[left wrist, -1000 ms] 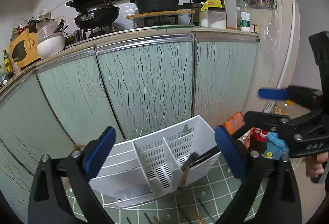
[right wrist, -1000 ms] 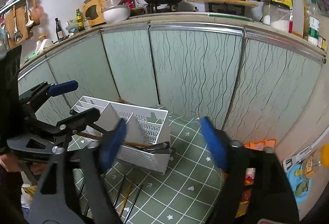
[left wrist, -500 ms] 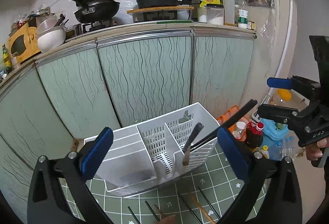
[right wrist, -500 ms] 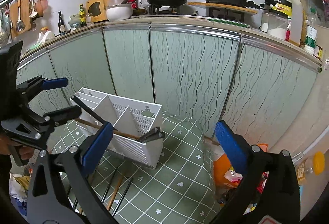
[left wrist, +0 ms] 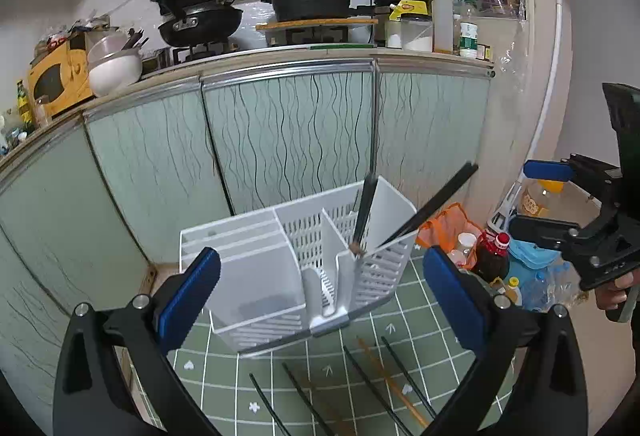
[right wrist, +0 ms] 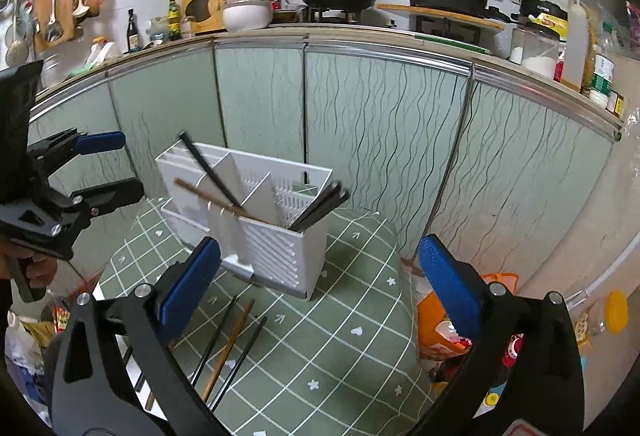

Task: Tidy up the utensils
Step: 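Open both tools and pull them back from the holder toward the chopsticks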

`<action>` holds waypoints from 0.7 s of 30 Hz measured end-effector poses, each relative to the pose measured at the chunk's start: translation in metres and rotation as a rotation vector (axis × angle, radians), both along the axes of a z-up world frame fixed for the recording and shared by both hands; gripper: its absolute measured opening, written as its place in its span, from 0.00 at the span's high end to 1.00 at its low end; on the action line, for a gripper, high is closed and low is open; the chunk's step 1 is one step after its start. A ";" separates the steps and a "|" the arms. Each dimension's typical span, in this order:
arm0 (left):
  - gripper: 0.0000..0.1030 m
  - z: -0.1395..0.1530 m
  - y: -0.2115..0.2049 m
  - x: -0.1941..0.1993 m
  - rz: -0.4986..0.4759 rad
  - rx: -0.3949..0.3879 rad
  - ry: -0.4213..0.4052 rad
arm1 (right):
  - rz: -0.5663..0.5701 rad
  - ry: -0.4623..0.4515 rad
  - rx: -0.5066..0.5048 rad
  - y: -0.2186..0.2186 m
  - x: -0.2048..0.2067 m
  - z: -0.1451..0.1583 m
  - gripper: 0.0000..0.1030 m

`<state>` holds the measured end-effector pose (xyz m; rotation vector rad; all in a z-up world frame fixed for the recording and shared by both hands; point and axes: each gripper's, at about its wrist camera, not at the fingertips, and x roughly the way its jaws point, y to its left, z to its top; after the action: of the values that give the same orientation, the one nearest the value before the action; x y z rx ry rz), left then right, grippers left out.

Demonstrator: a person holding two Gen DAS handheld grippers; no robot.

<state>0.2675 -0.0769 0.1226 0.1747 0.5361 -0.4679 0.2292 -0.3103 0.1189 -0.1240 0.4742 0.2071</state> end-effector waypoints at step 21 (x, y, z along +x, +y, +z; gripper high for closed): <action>0.04 -0.056 0.040 -0.065 0.062 0.028 -0.013 | 0.047 -0.007 -0.042 0.027 -0.054 -0.063 0.07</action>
<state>0.2028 -0.0372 0.0661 0.1869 0.5340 -0.3986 0.1750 -0.2838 0.0560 -0.1772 0.4696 0.2422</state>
